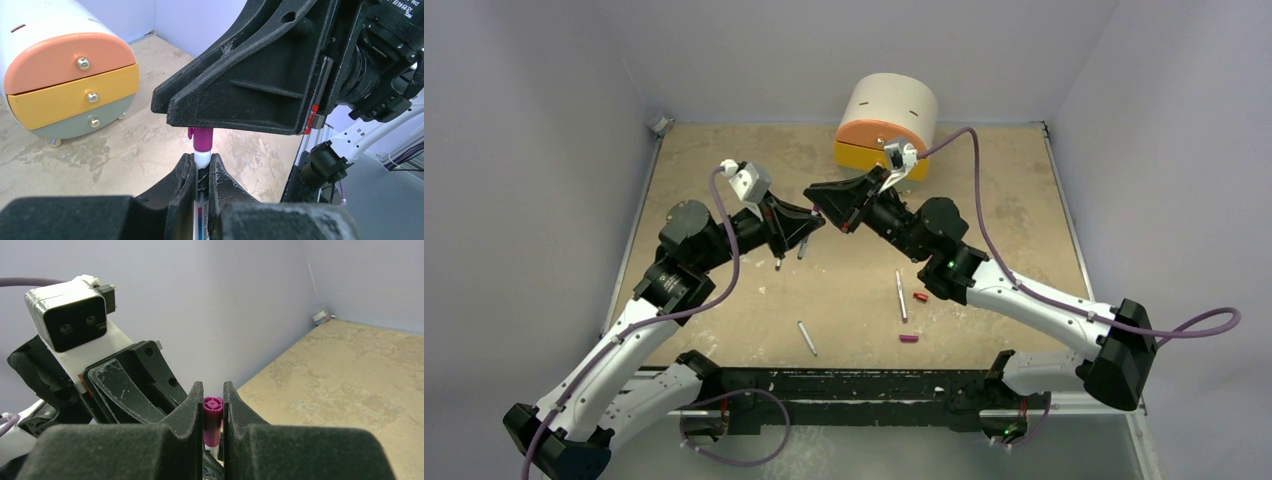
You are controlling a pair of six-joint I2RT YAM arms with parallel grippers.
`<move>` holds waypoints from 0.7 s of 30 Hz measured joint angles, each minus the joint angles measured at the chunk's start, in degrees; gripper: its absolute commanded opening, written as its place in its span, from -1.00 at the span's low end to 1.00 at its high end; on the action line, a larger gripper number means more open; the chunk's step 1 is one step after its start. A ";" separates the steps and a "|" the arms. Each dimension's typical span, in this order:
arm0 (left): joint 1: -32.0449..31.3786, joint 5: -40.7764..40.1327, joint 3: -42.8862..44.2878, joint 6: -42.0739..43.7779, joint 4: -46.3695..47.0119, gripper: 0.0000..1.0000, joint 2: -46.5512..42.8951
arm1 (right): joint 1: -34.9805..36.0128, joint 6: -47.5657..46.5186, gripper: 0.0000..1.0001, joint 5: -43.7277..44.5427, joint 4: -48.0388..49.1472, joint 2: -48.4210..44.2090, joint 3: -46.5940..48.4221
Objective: Insert the pens into the pen caps
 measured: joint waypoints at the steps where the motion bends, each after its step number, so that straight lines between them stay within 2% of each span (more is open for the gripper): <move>1: 0.00 -0.02 0.17 0.22 -0.07 -1.00 0.17 | -0.02 0.11 -1.00 0.22 0.22 0.00 -0.11; 21: -0.26 -1.77 2.93 2.86 -6.40 -1.00 1.46 | -0.02 3.19 -1.00 1.14 7.23 1.64 -3.91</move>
